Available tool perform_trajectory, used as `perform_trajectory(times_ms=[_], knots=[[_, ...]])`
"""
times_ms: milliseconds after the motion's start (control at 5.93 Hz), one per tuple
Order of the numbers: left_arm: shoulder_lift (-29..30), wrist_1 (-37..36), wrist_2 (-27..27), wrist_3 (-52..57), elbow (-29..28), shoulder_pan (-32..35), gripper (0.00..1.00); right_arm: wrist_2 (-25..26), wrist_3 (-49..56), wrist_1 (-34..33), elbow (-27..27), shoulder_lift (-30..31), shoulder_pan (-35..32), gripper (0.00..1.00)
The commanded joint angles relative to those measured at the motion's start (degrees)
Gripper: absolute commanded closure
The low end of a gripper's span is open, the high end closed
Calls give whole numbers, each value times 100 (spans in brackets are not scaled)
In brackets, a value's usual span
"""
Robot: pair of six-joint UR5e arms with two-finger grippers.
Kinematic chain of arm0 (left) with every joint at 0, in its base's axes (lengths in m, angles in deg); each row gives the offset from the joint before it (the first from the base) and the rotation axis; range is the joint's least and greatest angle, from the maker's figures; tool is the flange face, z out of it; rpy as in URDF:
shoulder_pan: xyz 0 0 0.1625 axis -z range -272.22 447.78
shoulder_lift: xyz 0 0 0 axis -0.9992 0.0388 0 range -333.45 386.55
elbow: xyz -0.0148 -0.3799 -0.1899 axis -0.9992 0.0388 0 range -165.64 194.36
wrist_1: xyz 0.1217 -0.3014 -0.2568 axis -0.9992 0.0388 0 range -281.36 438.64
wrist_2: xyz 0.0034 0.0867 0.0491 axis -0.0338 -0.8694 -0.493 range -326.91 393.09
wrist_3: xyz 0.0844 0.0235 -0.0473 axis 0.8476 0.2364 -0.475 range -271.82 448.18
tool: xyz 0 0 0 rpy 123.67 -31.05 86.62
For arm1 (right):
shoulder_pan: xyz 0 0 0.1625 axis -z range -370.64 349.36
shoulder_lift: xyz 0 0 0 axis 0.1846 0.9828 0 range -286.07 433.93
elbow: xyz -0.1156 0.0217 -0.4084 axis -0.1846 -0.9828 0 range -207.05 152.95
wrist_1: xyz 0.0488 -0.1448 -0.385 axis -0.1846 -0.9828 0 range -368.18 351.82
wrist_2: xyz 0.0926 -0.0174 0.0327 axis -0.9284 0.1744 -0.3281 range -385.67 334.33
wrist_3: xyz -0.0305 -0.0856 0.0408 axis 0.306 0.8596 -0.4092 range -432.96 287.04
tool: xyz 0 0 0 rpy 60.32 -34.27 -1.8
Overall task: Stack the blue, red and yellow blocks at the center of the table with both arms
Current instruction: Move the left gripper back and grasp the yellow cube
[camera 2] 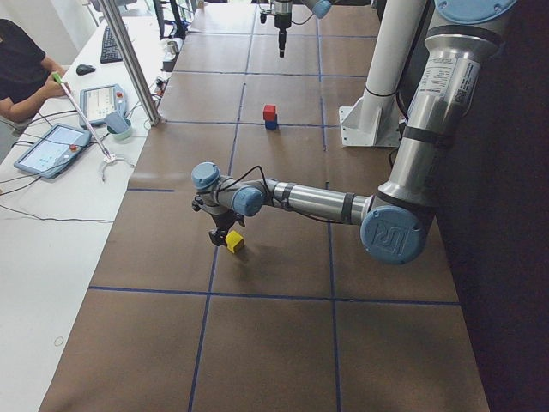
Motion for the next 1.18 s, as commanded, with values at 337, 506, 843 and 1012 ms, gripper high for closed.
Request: perform_trajectory(times_ms=[337, 506, 843, 1012], knots=[[48, 278, 1, -74, -273, -47, 1, 0, 0, 0, -3, -1, 23, 0], [48, 286, 1, -74, -274, -56, 15, 0, 0, 0, -12, -1, 23, 0], [66, 295, 1, -74, -239, -56, 92, 0, 0, 0, -12, -1, 32, 0], [75, 295, 1, -335, -160, -56, 100, 0, 0, 9, -20, -10, 32, 0]])
